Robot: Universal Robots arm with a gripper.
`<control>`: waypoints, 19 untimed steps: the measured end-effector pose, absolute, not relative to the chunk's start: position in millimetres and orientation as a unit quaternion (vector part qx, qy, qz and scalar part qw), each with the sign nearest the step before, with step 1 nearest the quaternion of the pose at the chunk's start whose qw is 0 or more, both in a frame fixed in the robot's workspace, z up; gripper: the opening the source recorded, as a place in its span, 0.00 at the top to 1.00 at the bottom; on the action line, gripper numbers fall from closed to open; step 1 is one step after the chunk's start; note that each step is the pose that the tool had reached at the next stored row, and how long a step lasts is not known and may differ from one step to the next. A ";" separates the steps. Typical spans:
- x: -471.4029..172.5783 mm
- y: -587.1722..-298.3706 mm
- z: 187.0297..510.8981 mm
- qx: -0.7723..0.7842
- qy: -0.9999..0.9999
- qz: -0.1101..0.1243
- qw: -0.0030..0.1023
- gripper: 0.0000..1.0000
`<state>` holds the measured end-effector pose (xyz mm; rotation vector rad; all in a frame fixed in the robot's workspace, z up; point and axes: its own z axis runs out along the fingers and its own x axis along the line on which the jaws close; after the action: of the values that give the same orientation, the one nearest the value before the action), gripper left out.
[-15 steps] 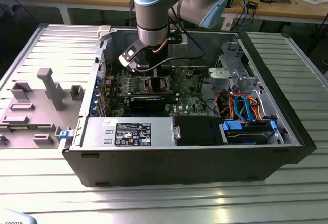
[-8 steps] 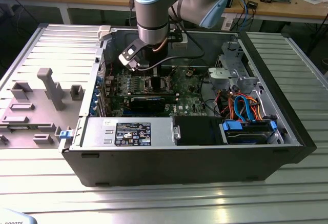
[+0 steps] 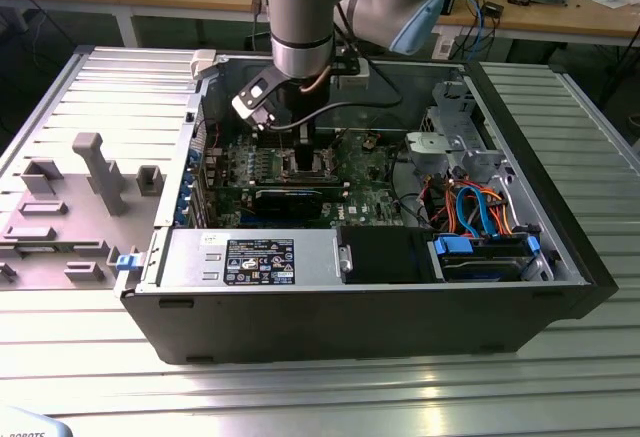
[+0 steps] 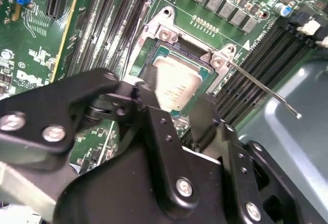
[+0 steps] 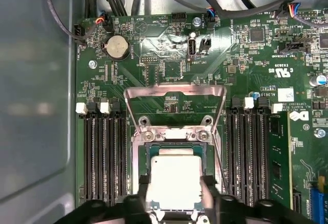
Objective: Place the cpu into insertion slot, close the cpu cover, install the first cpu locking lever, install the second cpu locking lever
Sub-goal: 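Place the cpu into insertion slot, then close the cpu cover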
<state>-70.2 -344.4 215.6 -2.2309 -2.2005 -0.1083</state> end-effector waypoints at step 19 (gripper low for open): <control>-61.6 -344.5 219.6 -0.712 -0.702 -0.022 0.013 0.89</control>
<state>-61.6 -344.5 219.6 -2.2188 -2.1869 -0.0697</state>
